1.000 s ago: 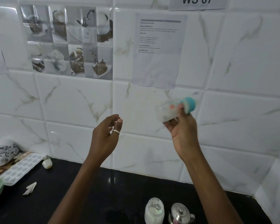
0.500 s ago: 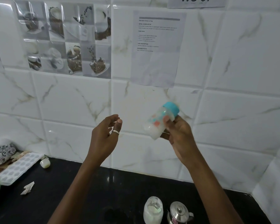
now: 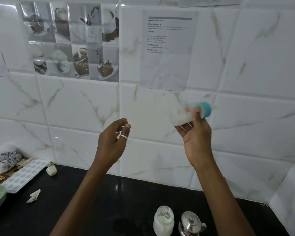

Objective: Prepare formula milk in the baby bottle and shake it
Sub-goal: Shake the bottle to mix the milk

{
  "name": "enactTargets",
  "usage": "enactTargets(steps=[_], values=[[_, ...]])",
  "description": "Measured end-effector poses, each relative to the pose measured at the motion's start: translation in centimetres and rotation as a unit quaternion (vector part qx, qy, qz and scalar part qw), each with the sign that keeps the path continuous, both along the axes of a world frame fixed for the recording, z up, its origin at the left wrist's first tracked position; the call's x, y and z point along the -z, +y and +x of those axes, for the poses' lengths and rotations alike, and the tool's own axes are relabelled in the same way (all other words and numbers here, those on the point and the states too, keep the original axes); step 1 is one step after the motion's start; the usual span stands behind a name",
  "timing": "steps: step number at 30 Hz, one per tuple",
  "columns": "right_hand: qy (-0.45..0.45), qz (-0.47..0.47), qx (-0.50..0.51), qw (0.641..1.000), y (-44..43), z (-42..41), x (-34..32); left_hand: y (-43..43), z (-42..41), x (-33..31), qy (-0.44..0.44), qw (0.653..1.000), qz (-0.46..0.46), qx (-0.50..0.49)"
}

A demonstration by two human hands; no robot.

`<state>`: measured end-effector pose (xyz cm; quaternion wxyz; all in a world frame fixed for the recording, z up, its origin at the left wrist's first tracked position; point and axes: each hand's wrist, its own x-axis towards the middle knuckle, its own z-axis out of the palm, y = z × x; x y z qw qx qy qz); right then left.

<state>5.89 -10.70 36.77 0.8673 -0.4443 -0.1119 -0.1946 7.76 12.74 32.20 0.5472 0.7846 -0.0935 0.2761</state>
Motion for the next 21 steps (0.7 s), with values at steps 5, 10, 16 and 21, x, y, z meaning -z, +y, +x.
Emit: enactTargets(steps=[5, 10, 16, 21], values=[[0.014, -0.223, -0.062, 0.973, 0.9, -1.0, 1.3, 0.1, 0.0, -0.1, 0.001, 1.000, 0.001, -0.002], [-0.005, 0.021, -0.008, 1.000, -0.2, -0.5, 0.1, 0.3, -0.1, 0.1, 0.002, 1.000, 0.003, -0.005], [0.005, -0.212, -0.054, 0.976, 0.3, -1.2, 1.3, -0.1, 0.0, 0.2, 0.005, 1.000, 0.008, -0.001], [0.001, -0.005, -0.009, 1.000, -0.3, -0.5, 0.1, 0.0, -0.2, 0.3, 0.007, 1.000, 0.007, -0.004]])
